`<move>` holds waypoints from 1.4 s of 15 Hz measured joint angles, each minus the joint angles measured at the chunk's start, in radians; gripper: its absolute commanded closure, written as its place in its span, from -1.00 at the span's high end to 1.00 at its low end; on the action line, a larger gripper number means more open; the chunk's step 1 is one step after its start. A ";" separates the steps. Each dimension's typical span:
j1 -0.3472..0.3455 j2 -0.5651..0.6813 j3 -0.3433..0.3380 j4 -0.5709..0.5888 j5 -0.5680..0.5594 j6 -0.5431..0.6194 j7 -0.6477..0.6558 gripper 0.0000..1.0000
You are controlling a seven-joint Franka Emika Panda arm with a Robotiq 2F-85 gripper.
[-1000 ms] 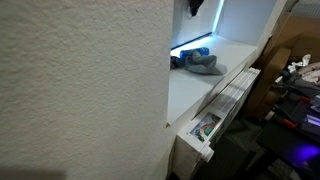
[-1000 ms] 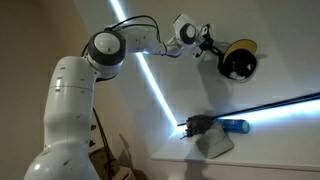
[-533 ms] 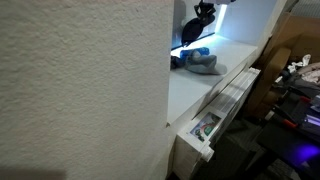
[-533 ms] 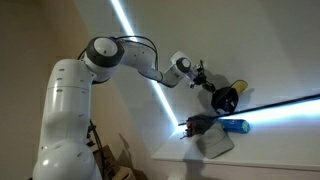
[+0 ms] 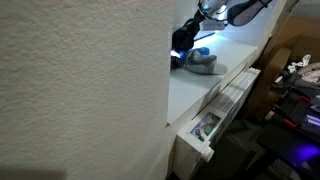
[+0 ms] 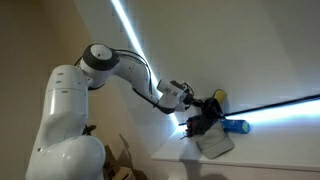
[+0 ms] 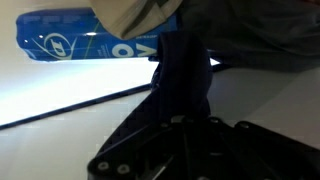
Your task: Move the white hat to the left, put the black hat on top of it, and move the shirt to the right
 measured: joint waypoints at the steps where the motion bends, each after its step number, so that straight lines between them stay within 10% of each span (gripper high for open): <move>1: 0.060 0.002 -0.074 -0.007 -0.088 0.057 0.076 -0.98; 7: 0.343 -0.015 -0.347 -0.030 -0.374 0.167 0.344 -0.98; 11: 0.313 -0.150 -0.206 -0.205 -0.332 0.167 0.202 -0.98; 17: 0.038 -0.404 0.098 -0.573 -0.132 0.330 -0.098 -0.98; 21: 0.001 -0.478 0.109 -0.706 -0.416 0.448 0.096 -0.98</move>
